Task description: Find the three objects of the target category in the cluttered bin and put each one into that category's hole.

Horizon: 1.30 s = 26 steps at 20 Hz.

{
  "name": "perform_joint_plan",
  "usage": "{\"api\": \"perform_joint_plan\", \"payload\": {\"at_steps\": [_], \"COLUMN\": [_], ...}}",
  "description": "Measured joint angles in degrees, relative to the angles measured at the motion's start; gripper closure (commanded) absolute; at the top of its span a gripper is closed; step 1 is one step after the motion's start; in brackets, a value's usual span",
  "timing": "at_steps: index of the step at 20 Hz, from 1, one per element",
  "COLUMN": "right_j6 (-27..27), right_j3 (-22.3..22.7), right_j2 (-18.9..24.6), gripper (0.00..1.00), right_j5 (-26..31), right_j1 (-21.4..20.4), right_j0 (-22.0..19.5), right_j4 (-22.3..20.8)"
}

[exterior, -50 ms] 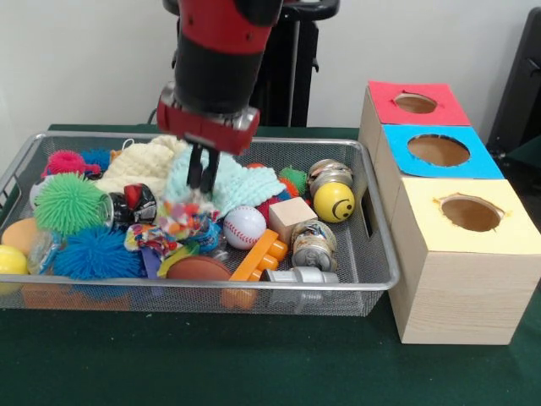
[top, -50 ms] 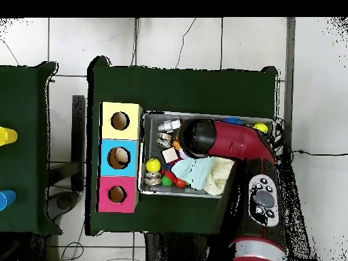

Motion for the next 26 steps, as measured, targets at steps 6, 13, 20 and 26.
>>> {"api": "perform_joint_plan", "payload": {"at_steps": [6, 13, 20, 26], "right_j6": [0.0, 0.0, 0.0, 0.0], "right_j3": [2.8, 4.6, 4.8, 5.1], "right_j2": [0.0, 0.1, 0.1, 0.1], "gripper": [1.00, 1.00, 1.00, 1.00], "right_j5": [4.4, 6.8, 8.3, 9.3], "right_j1": [-5.2, -9.1, -10.2, -10.4], "right_j0": [0.6, 3.0, 4.9, 6.0], "right_j4": [2.2, 4.9, 6.5, 7.4]}}
